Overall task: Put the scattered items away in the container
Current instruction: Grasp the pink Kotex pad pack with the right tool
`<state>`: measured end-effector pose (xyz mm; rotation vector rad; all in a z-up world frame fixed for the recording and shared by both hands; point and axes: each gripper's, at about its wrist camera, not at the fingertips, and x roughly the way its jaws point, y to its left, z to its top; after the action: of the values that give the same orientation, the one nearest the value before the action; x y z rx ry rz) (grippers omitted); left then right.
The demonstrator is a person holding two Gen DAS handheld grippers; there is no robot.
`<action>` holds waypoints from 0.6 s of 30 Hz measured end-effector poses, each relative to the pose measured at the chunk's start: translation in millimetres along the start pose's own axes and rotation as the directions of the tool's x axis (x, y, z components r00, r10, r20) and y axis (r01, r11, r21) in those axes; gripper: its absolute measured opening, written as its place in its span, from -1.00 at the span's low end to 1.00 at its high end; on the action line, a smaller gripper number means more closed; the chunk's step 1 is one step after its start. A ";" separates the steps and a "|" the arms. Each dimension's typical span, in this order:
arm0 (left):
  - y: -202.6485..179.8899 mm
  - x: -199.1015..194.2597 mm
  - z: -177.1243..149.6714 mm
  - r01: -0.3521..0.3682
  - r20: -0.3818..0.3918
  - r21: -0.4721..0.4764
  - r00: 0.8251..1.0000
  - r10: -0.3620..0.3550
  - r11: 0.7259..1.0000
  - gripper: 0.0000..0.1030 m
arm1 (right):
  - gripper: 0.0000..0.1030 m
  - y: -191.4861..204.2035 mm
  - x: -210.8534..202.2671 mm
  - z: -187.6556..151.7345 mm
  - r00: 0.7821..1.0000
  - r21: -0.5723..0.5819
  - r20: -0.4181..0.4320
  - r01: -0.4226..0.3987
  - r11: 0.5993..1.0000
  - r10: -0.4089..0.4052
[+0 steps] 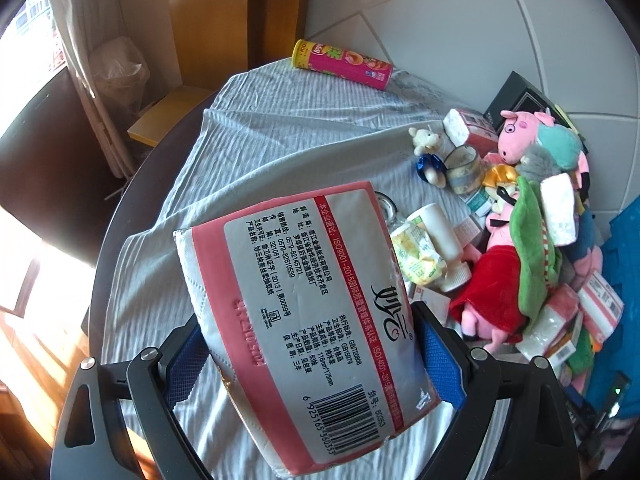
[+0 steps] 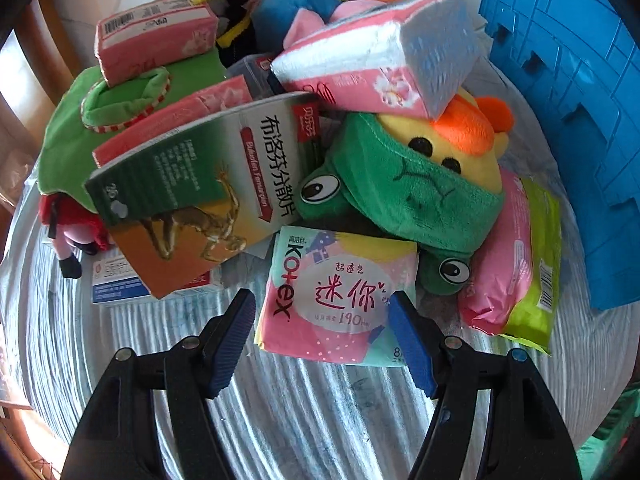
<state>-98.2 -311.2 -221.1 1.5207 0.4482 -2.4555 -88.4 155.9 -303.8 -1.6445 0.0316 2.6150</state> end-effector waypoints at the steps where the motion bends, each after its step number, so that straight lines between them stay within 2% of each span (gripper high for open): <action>1: 1.7 -1.9 -0.3 0.000 0.002 0.001 1.000 0.000 1.000 0.81 | 0.39 0.2 0.5 0.3 1.000 -0.004 0.011 -0.002 1.000 0.002; 7: 7.1 -5.1 -3.5 -0.001 0.000 0.009 1.000 0.001 1.000 0.81 | 0.50 -4.3 5.8 2.0 0.999 0.000 0.015 0.039 0.999 -0.039; 13: 1.5 -4.9 -5.3 0.008 -0.004 0.024 1.000 -0.008 1.000 0.81 | 0.51 -10.4 7.0 0.7 0.998 0.006 0.013 0.064 0.998 -0.064; 18: -6.1 -8.8 -1.9 0.017 0.005 0.041 1.000 -0.017 0.999 0.81 | 0.53 -17.2 14.5 -6.0 0.999 0.022 -0.017 0.046 0.999 -0.046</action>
<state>-94.8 -304.6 -213.1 1.5314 0.4139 -2.4961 -88.3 173.3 -319.4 -1.6394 0.0233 2.5585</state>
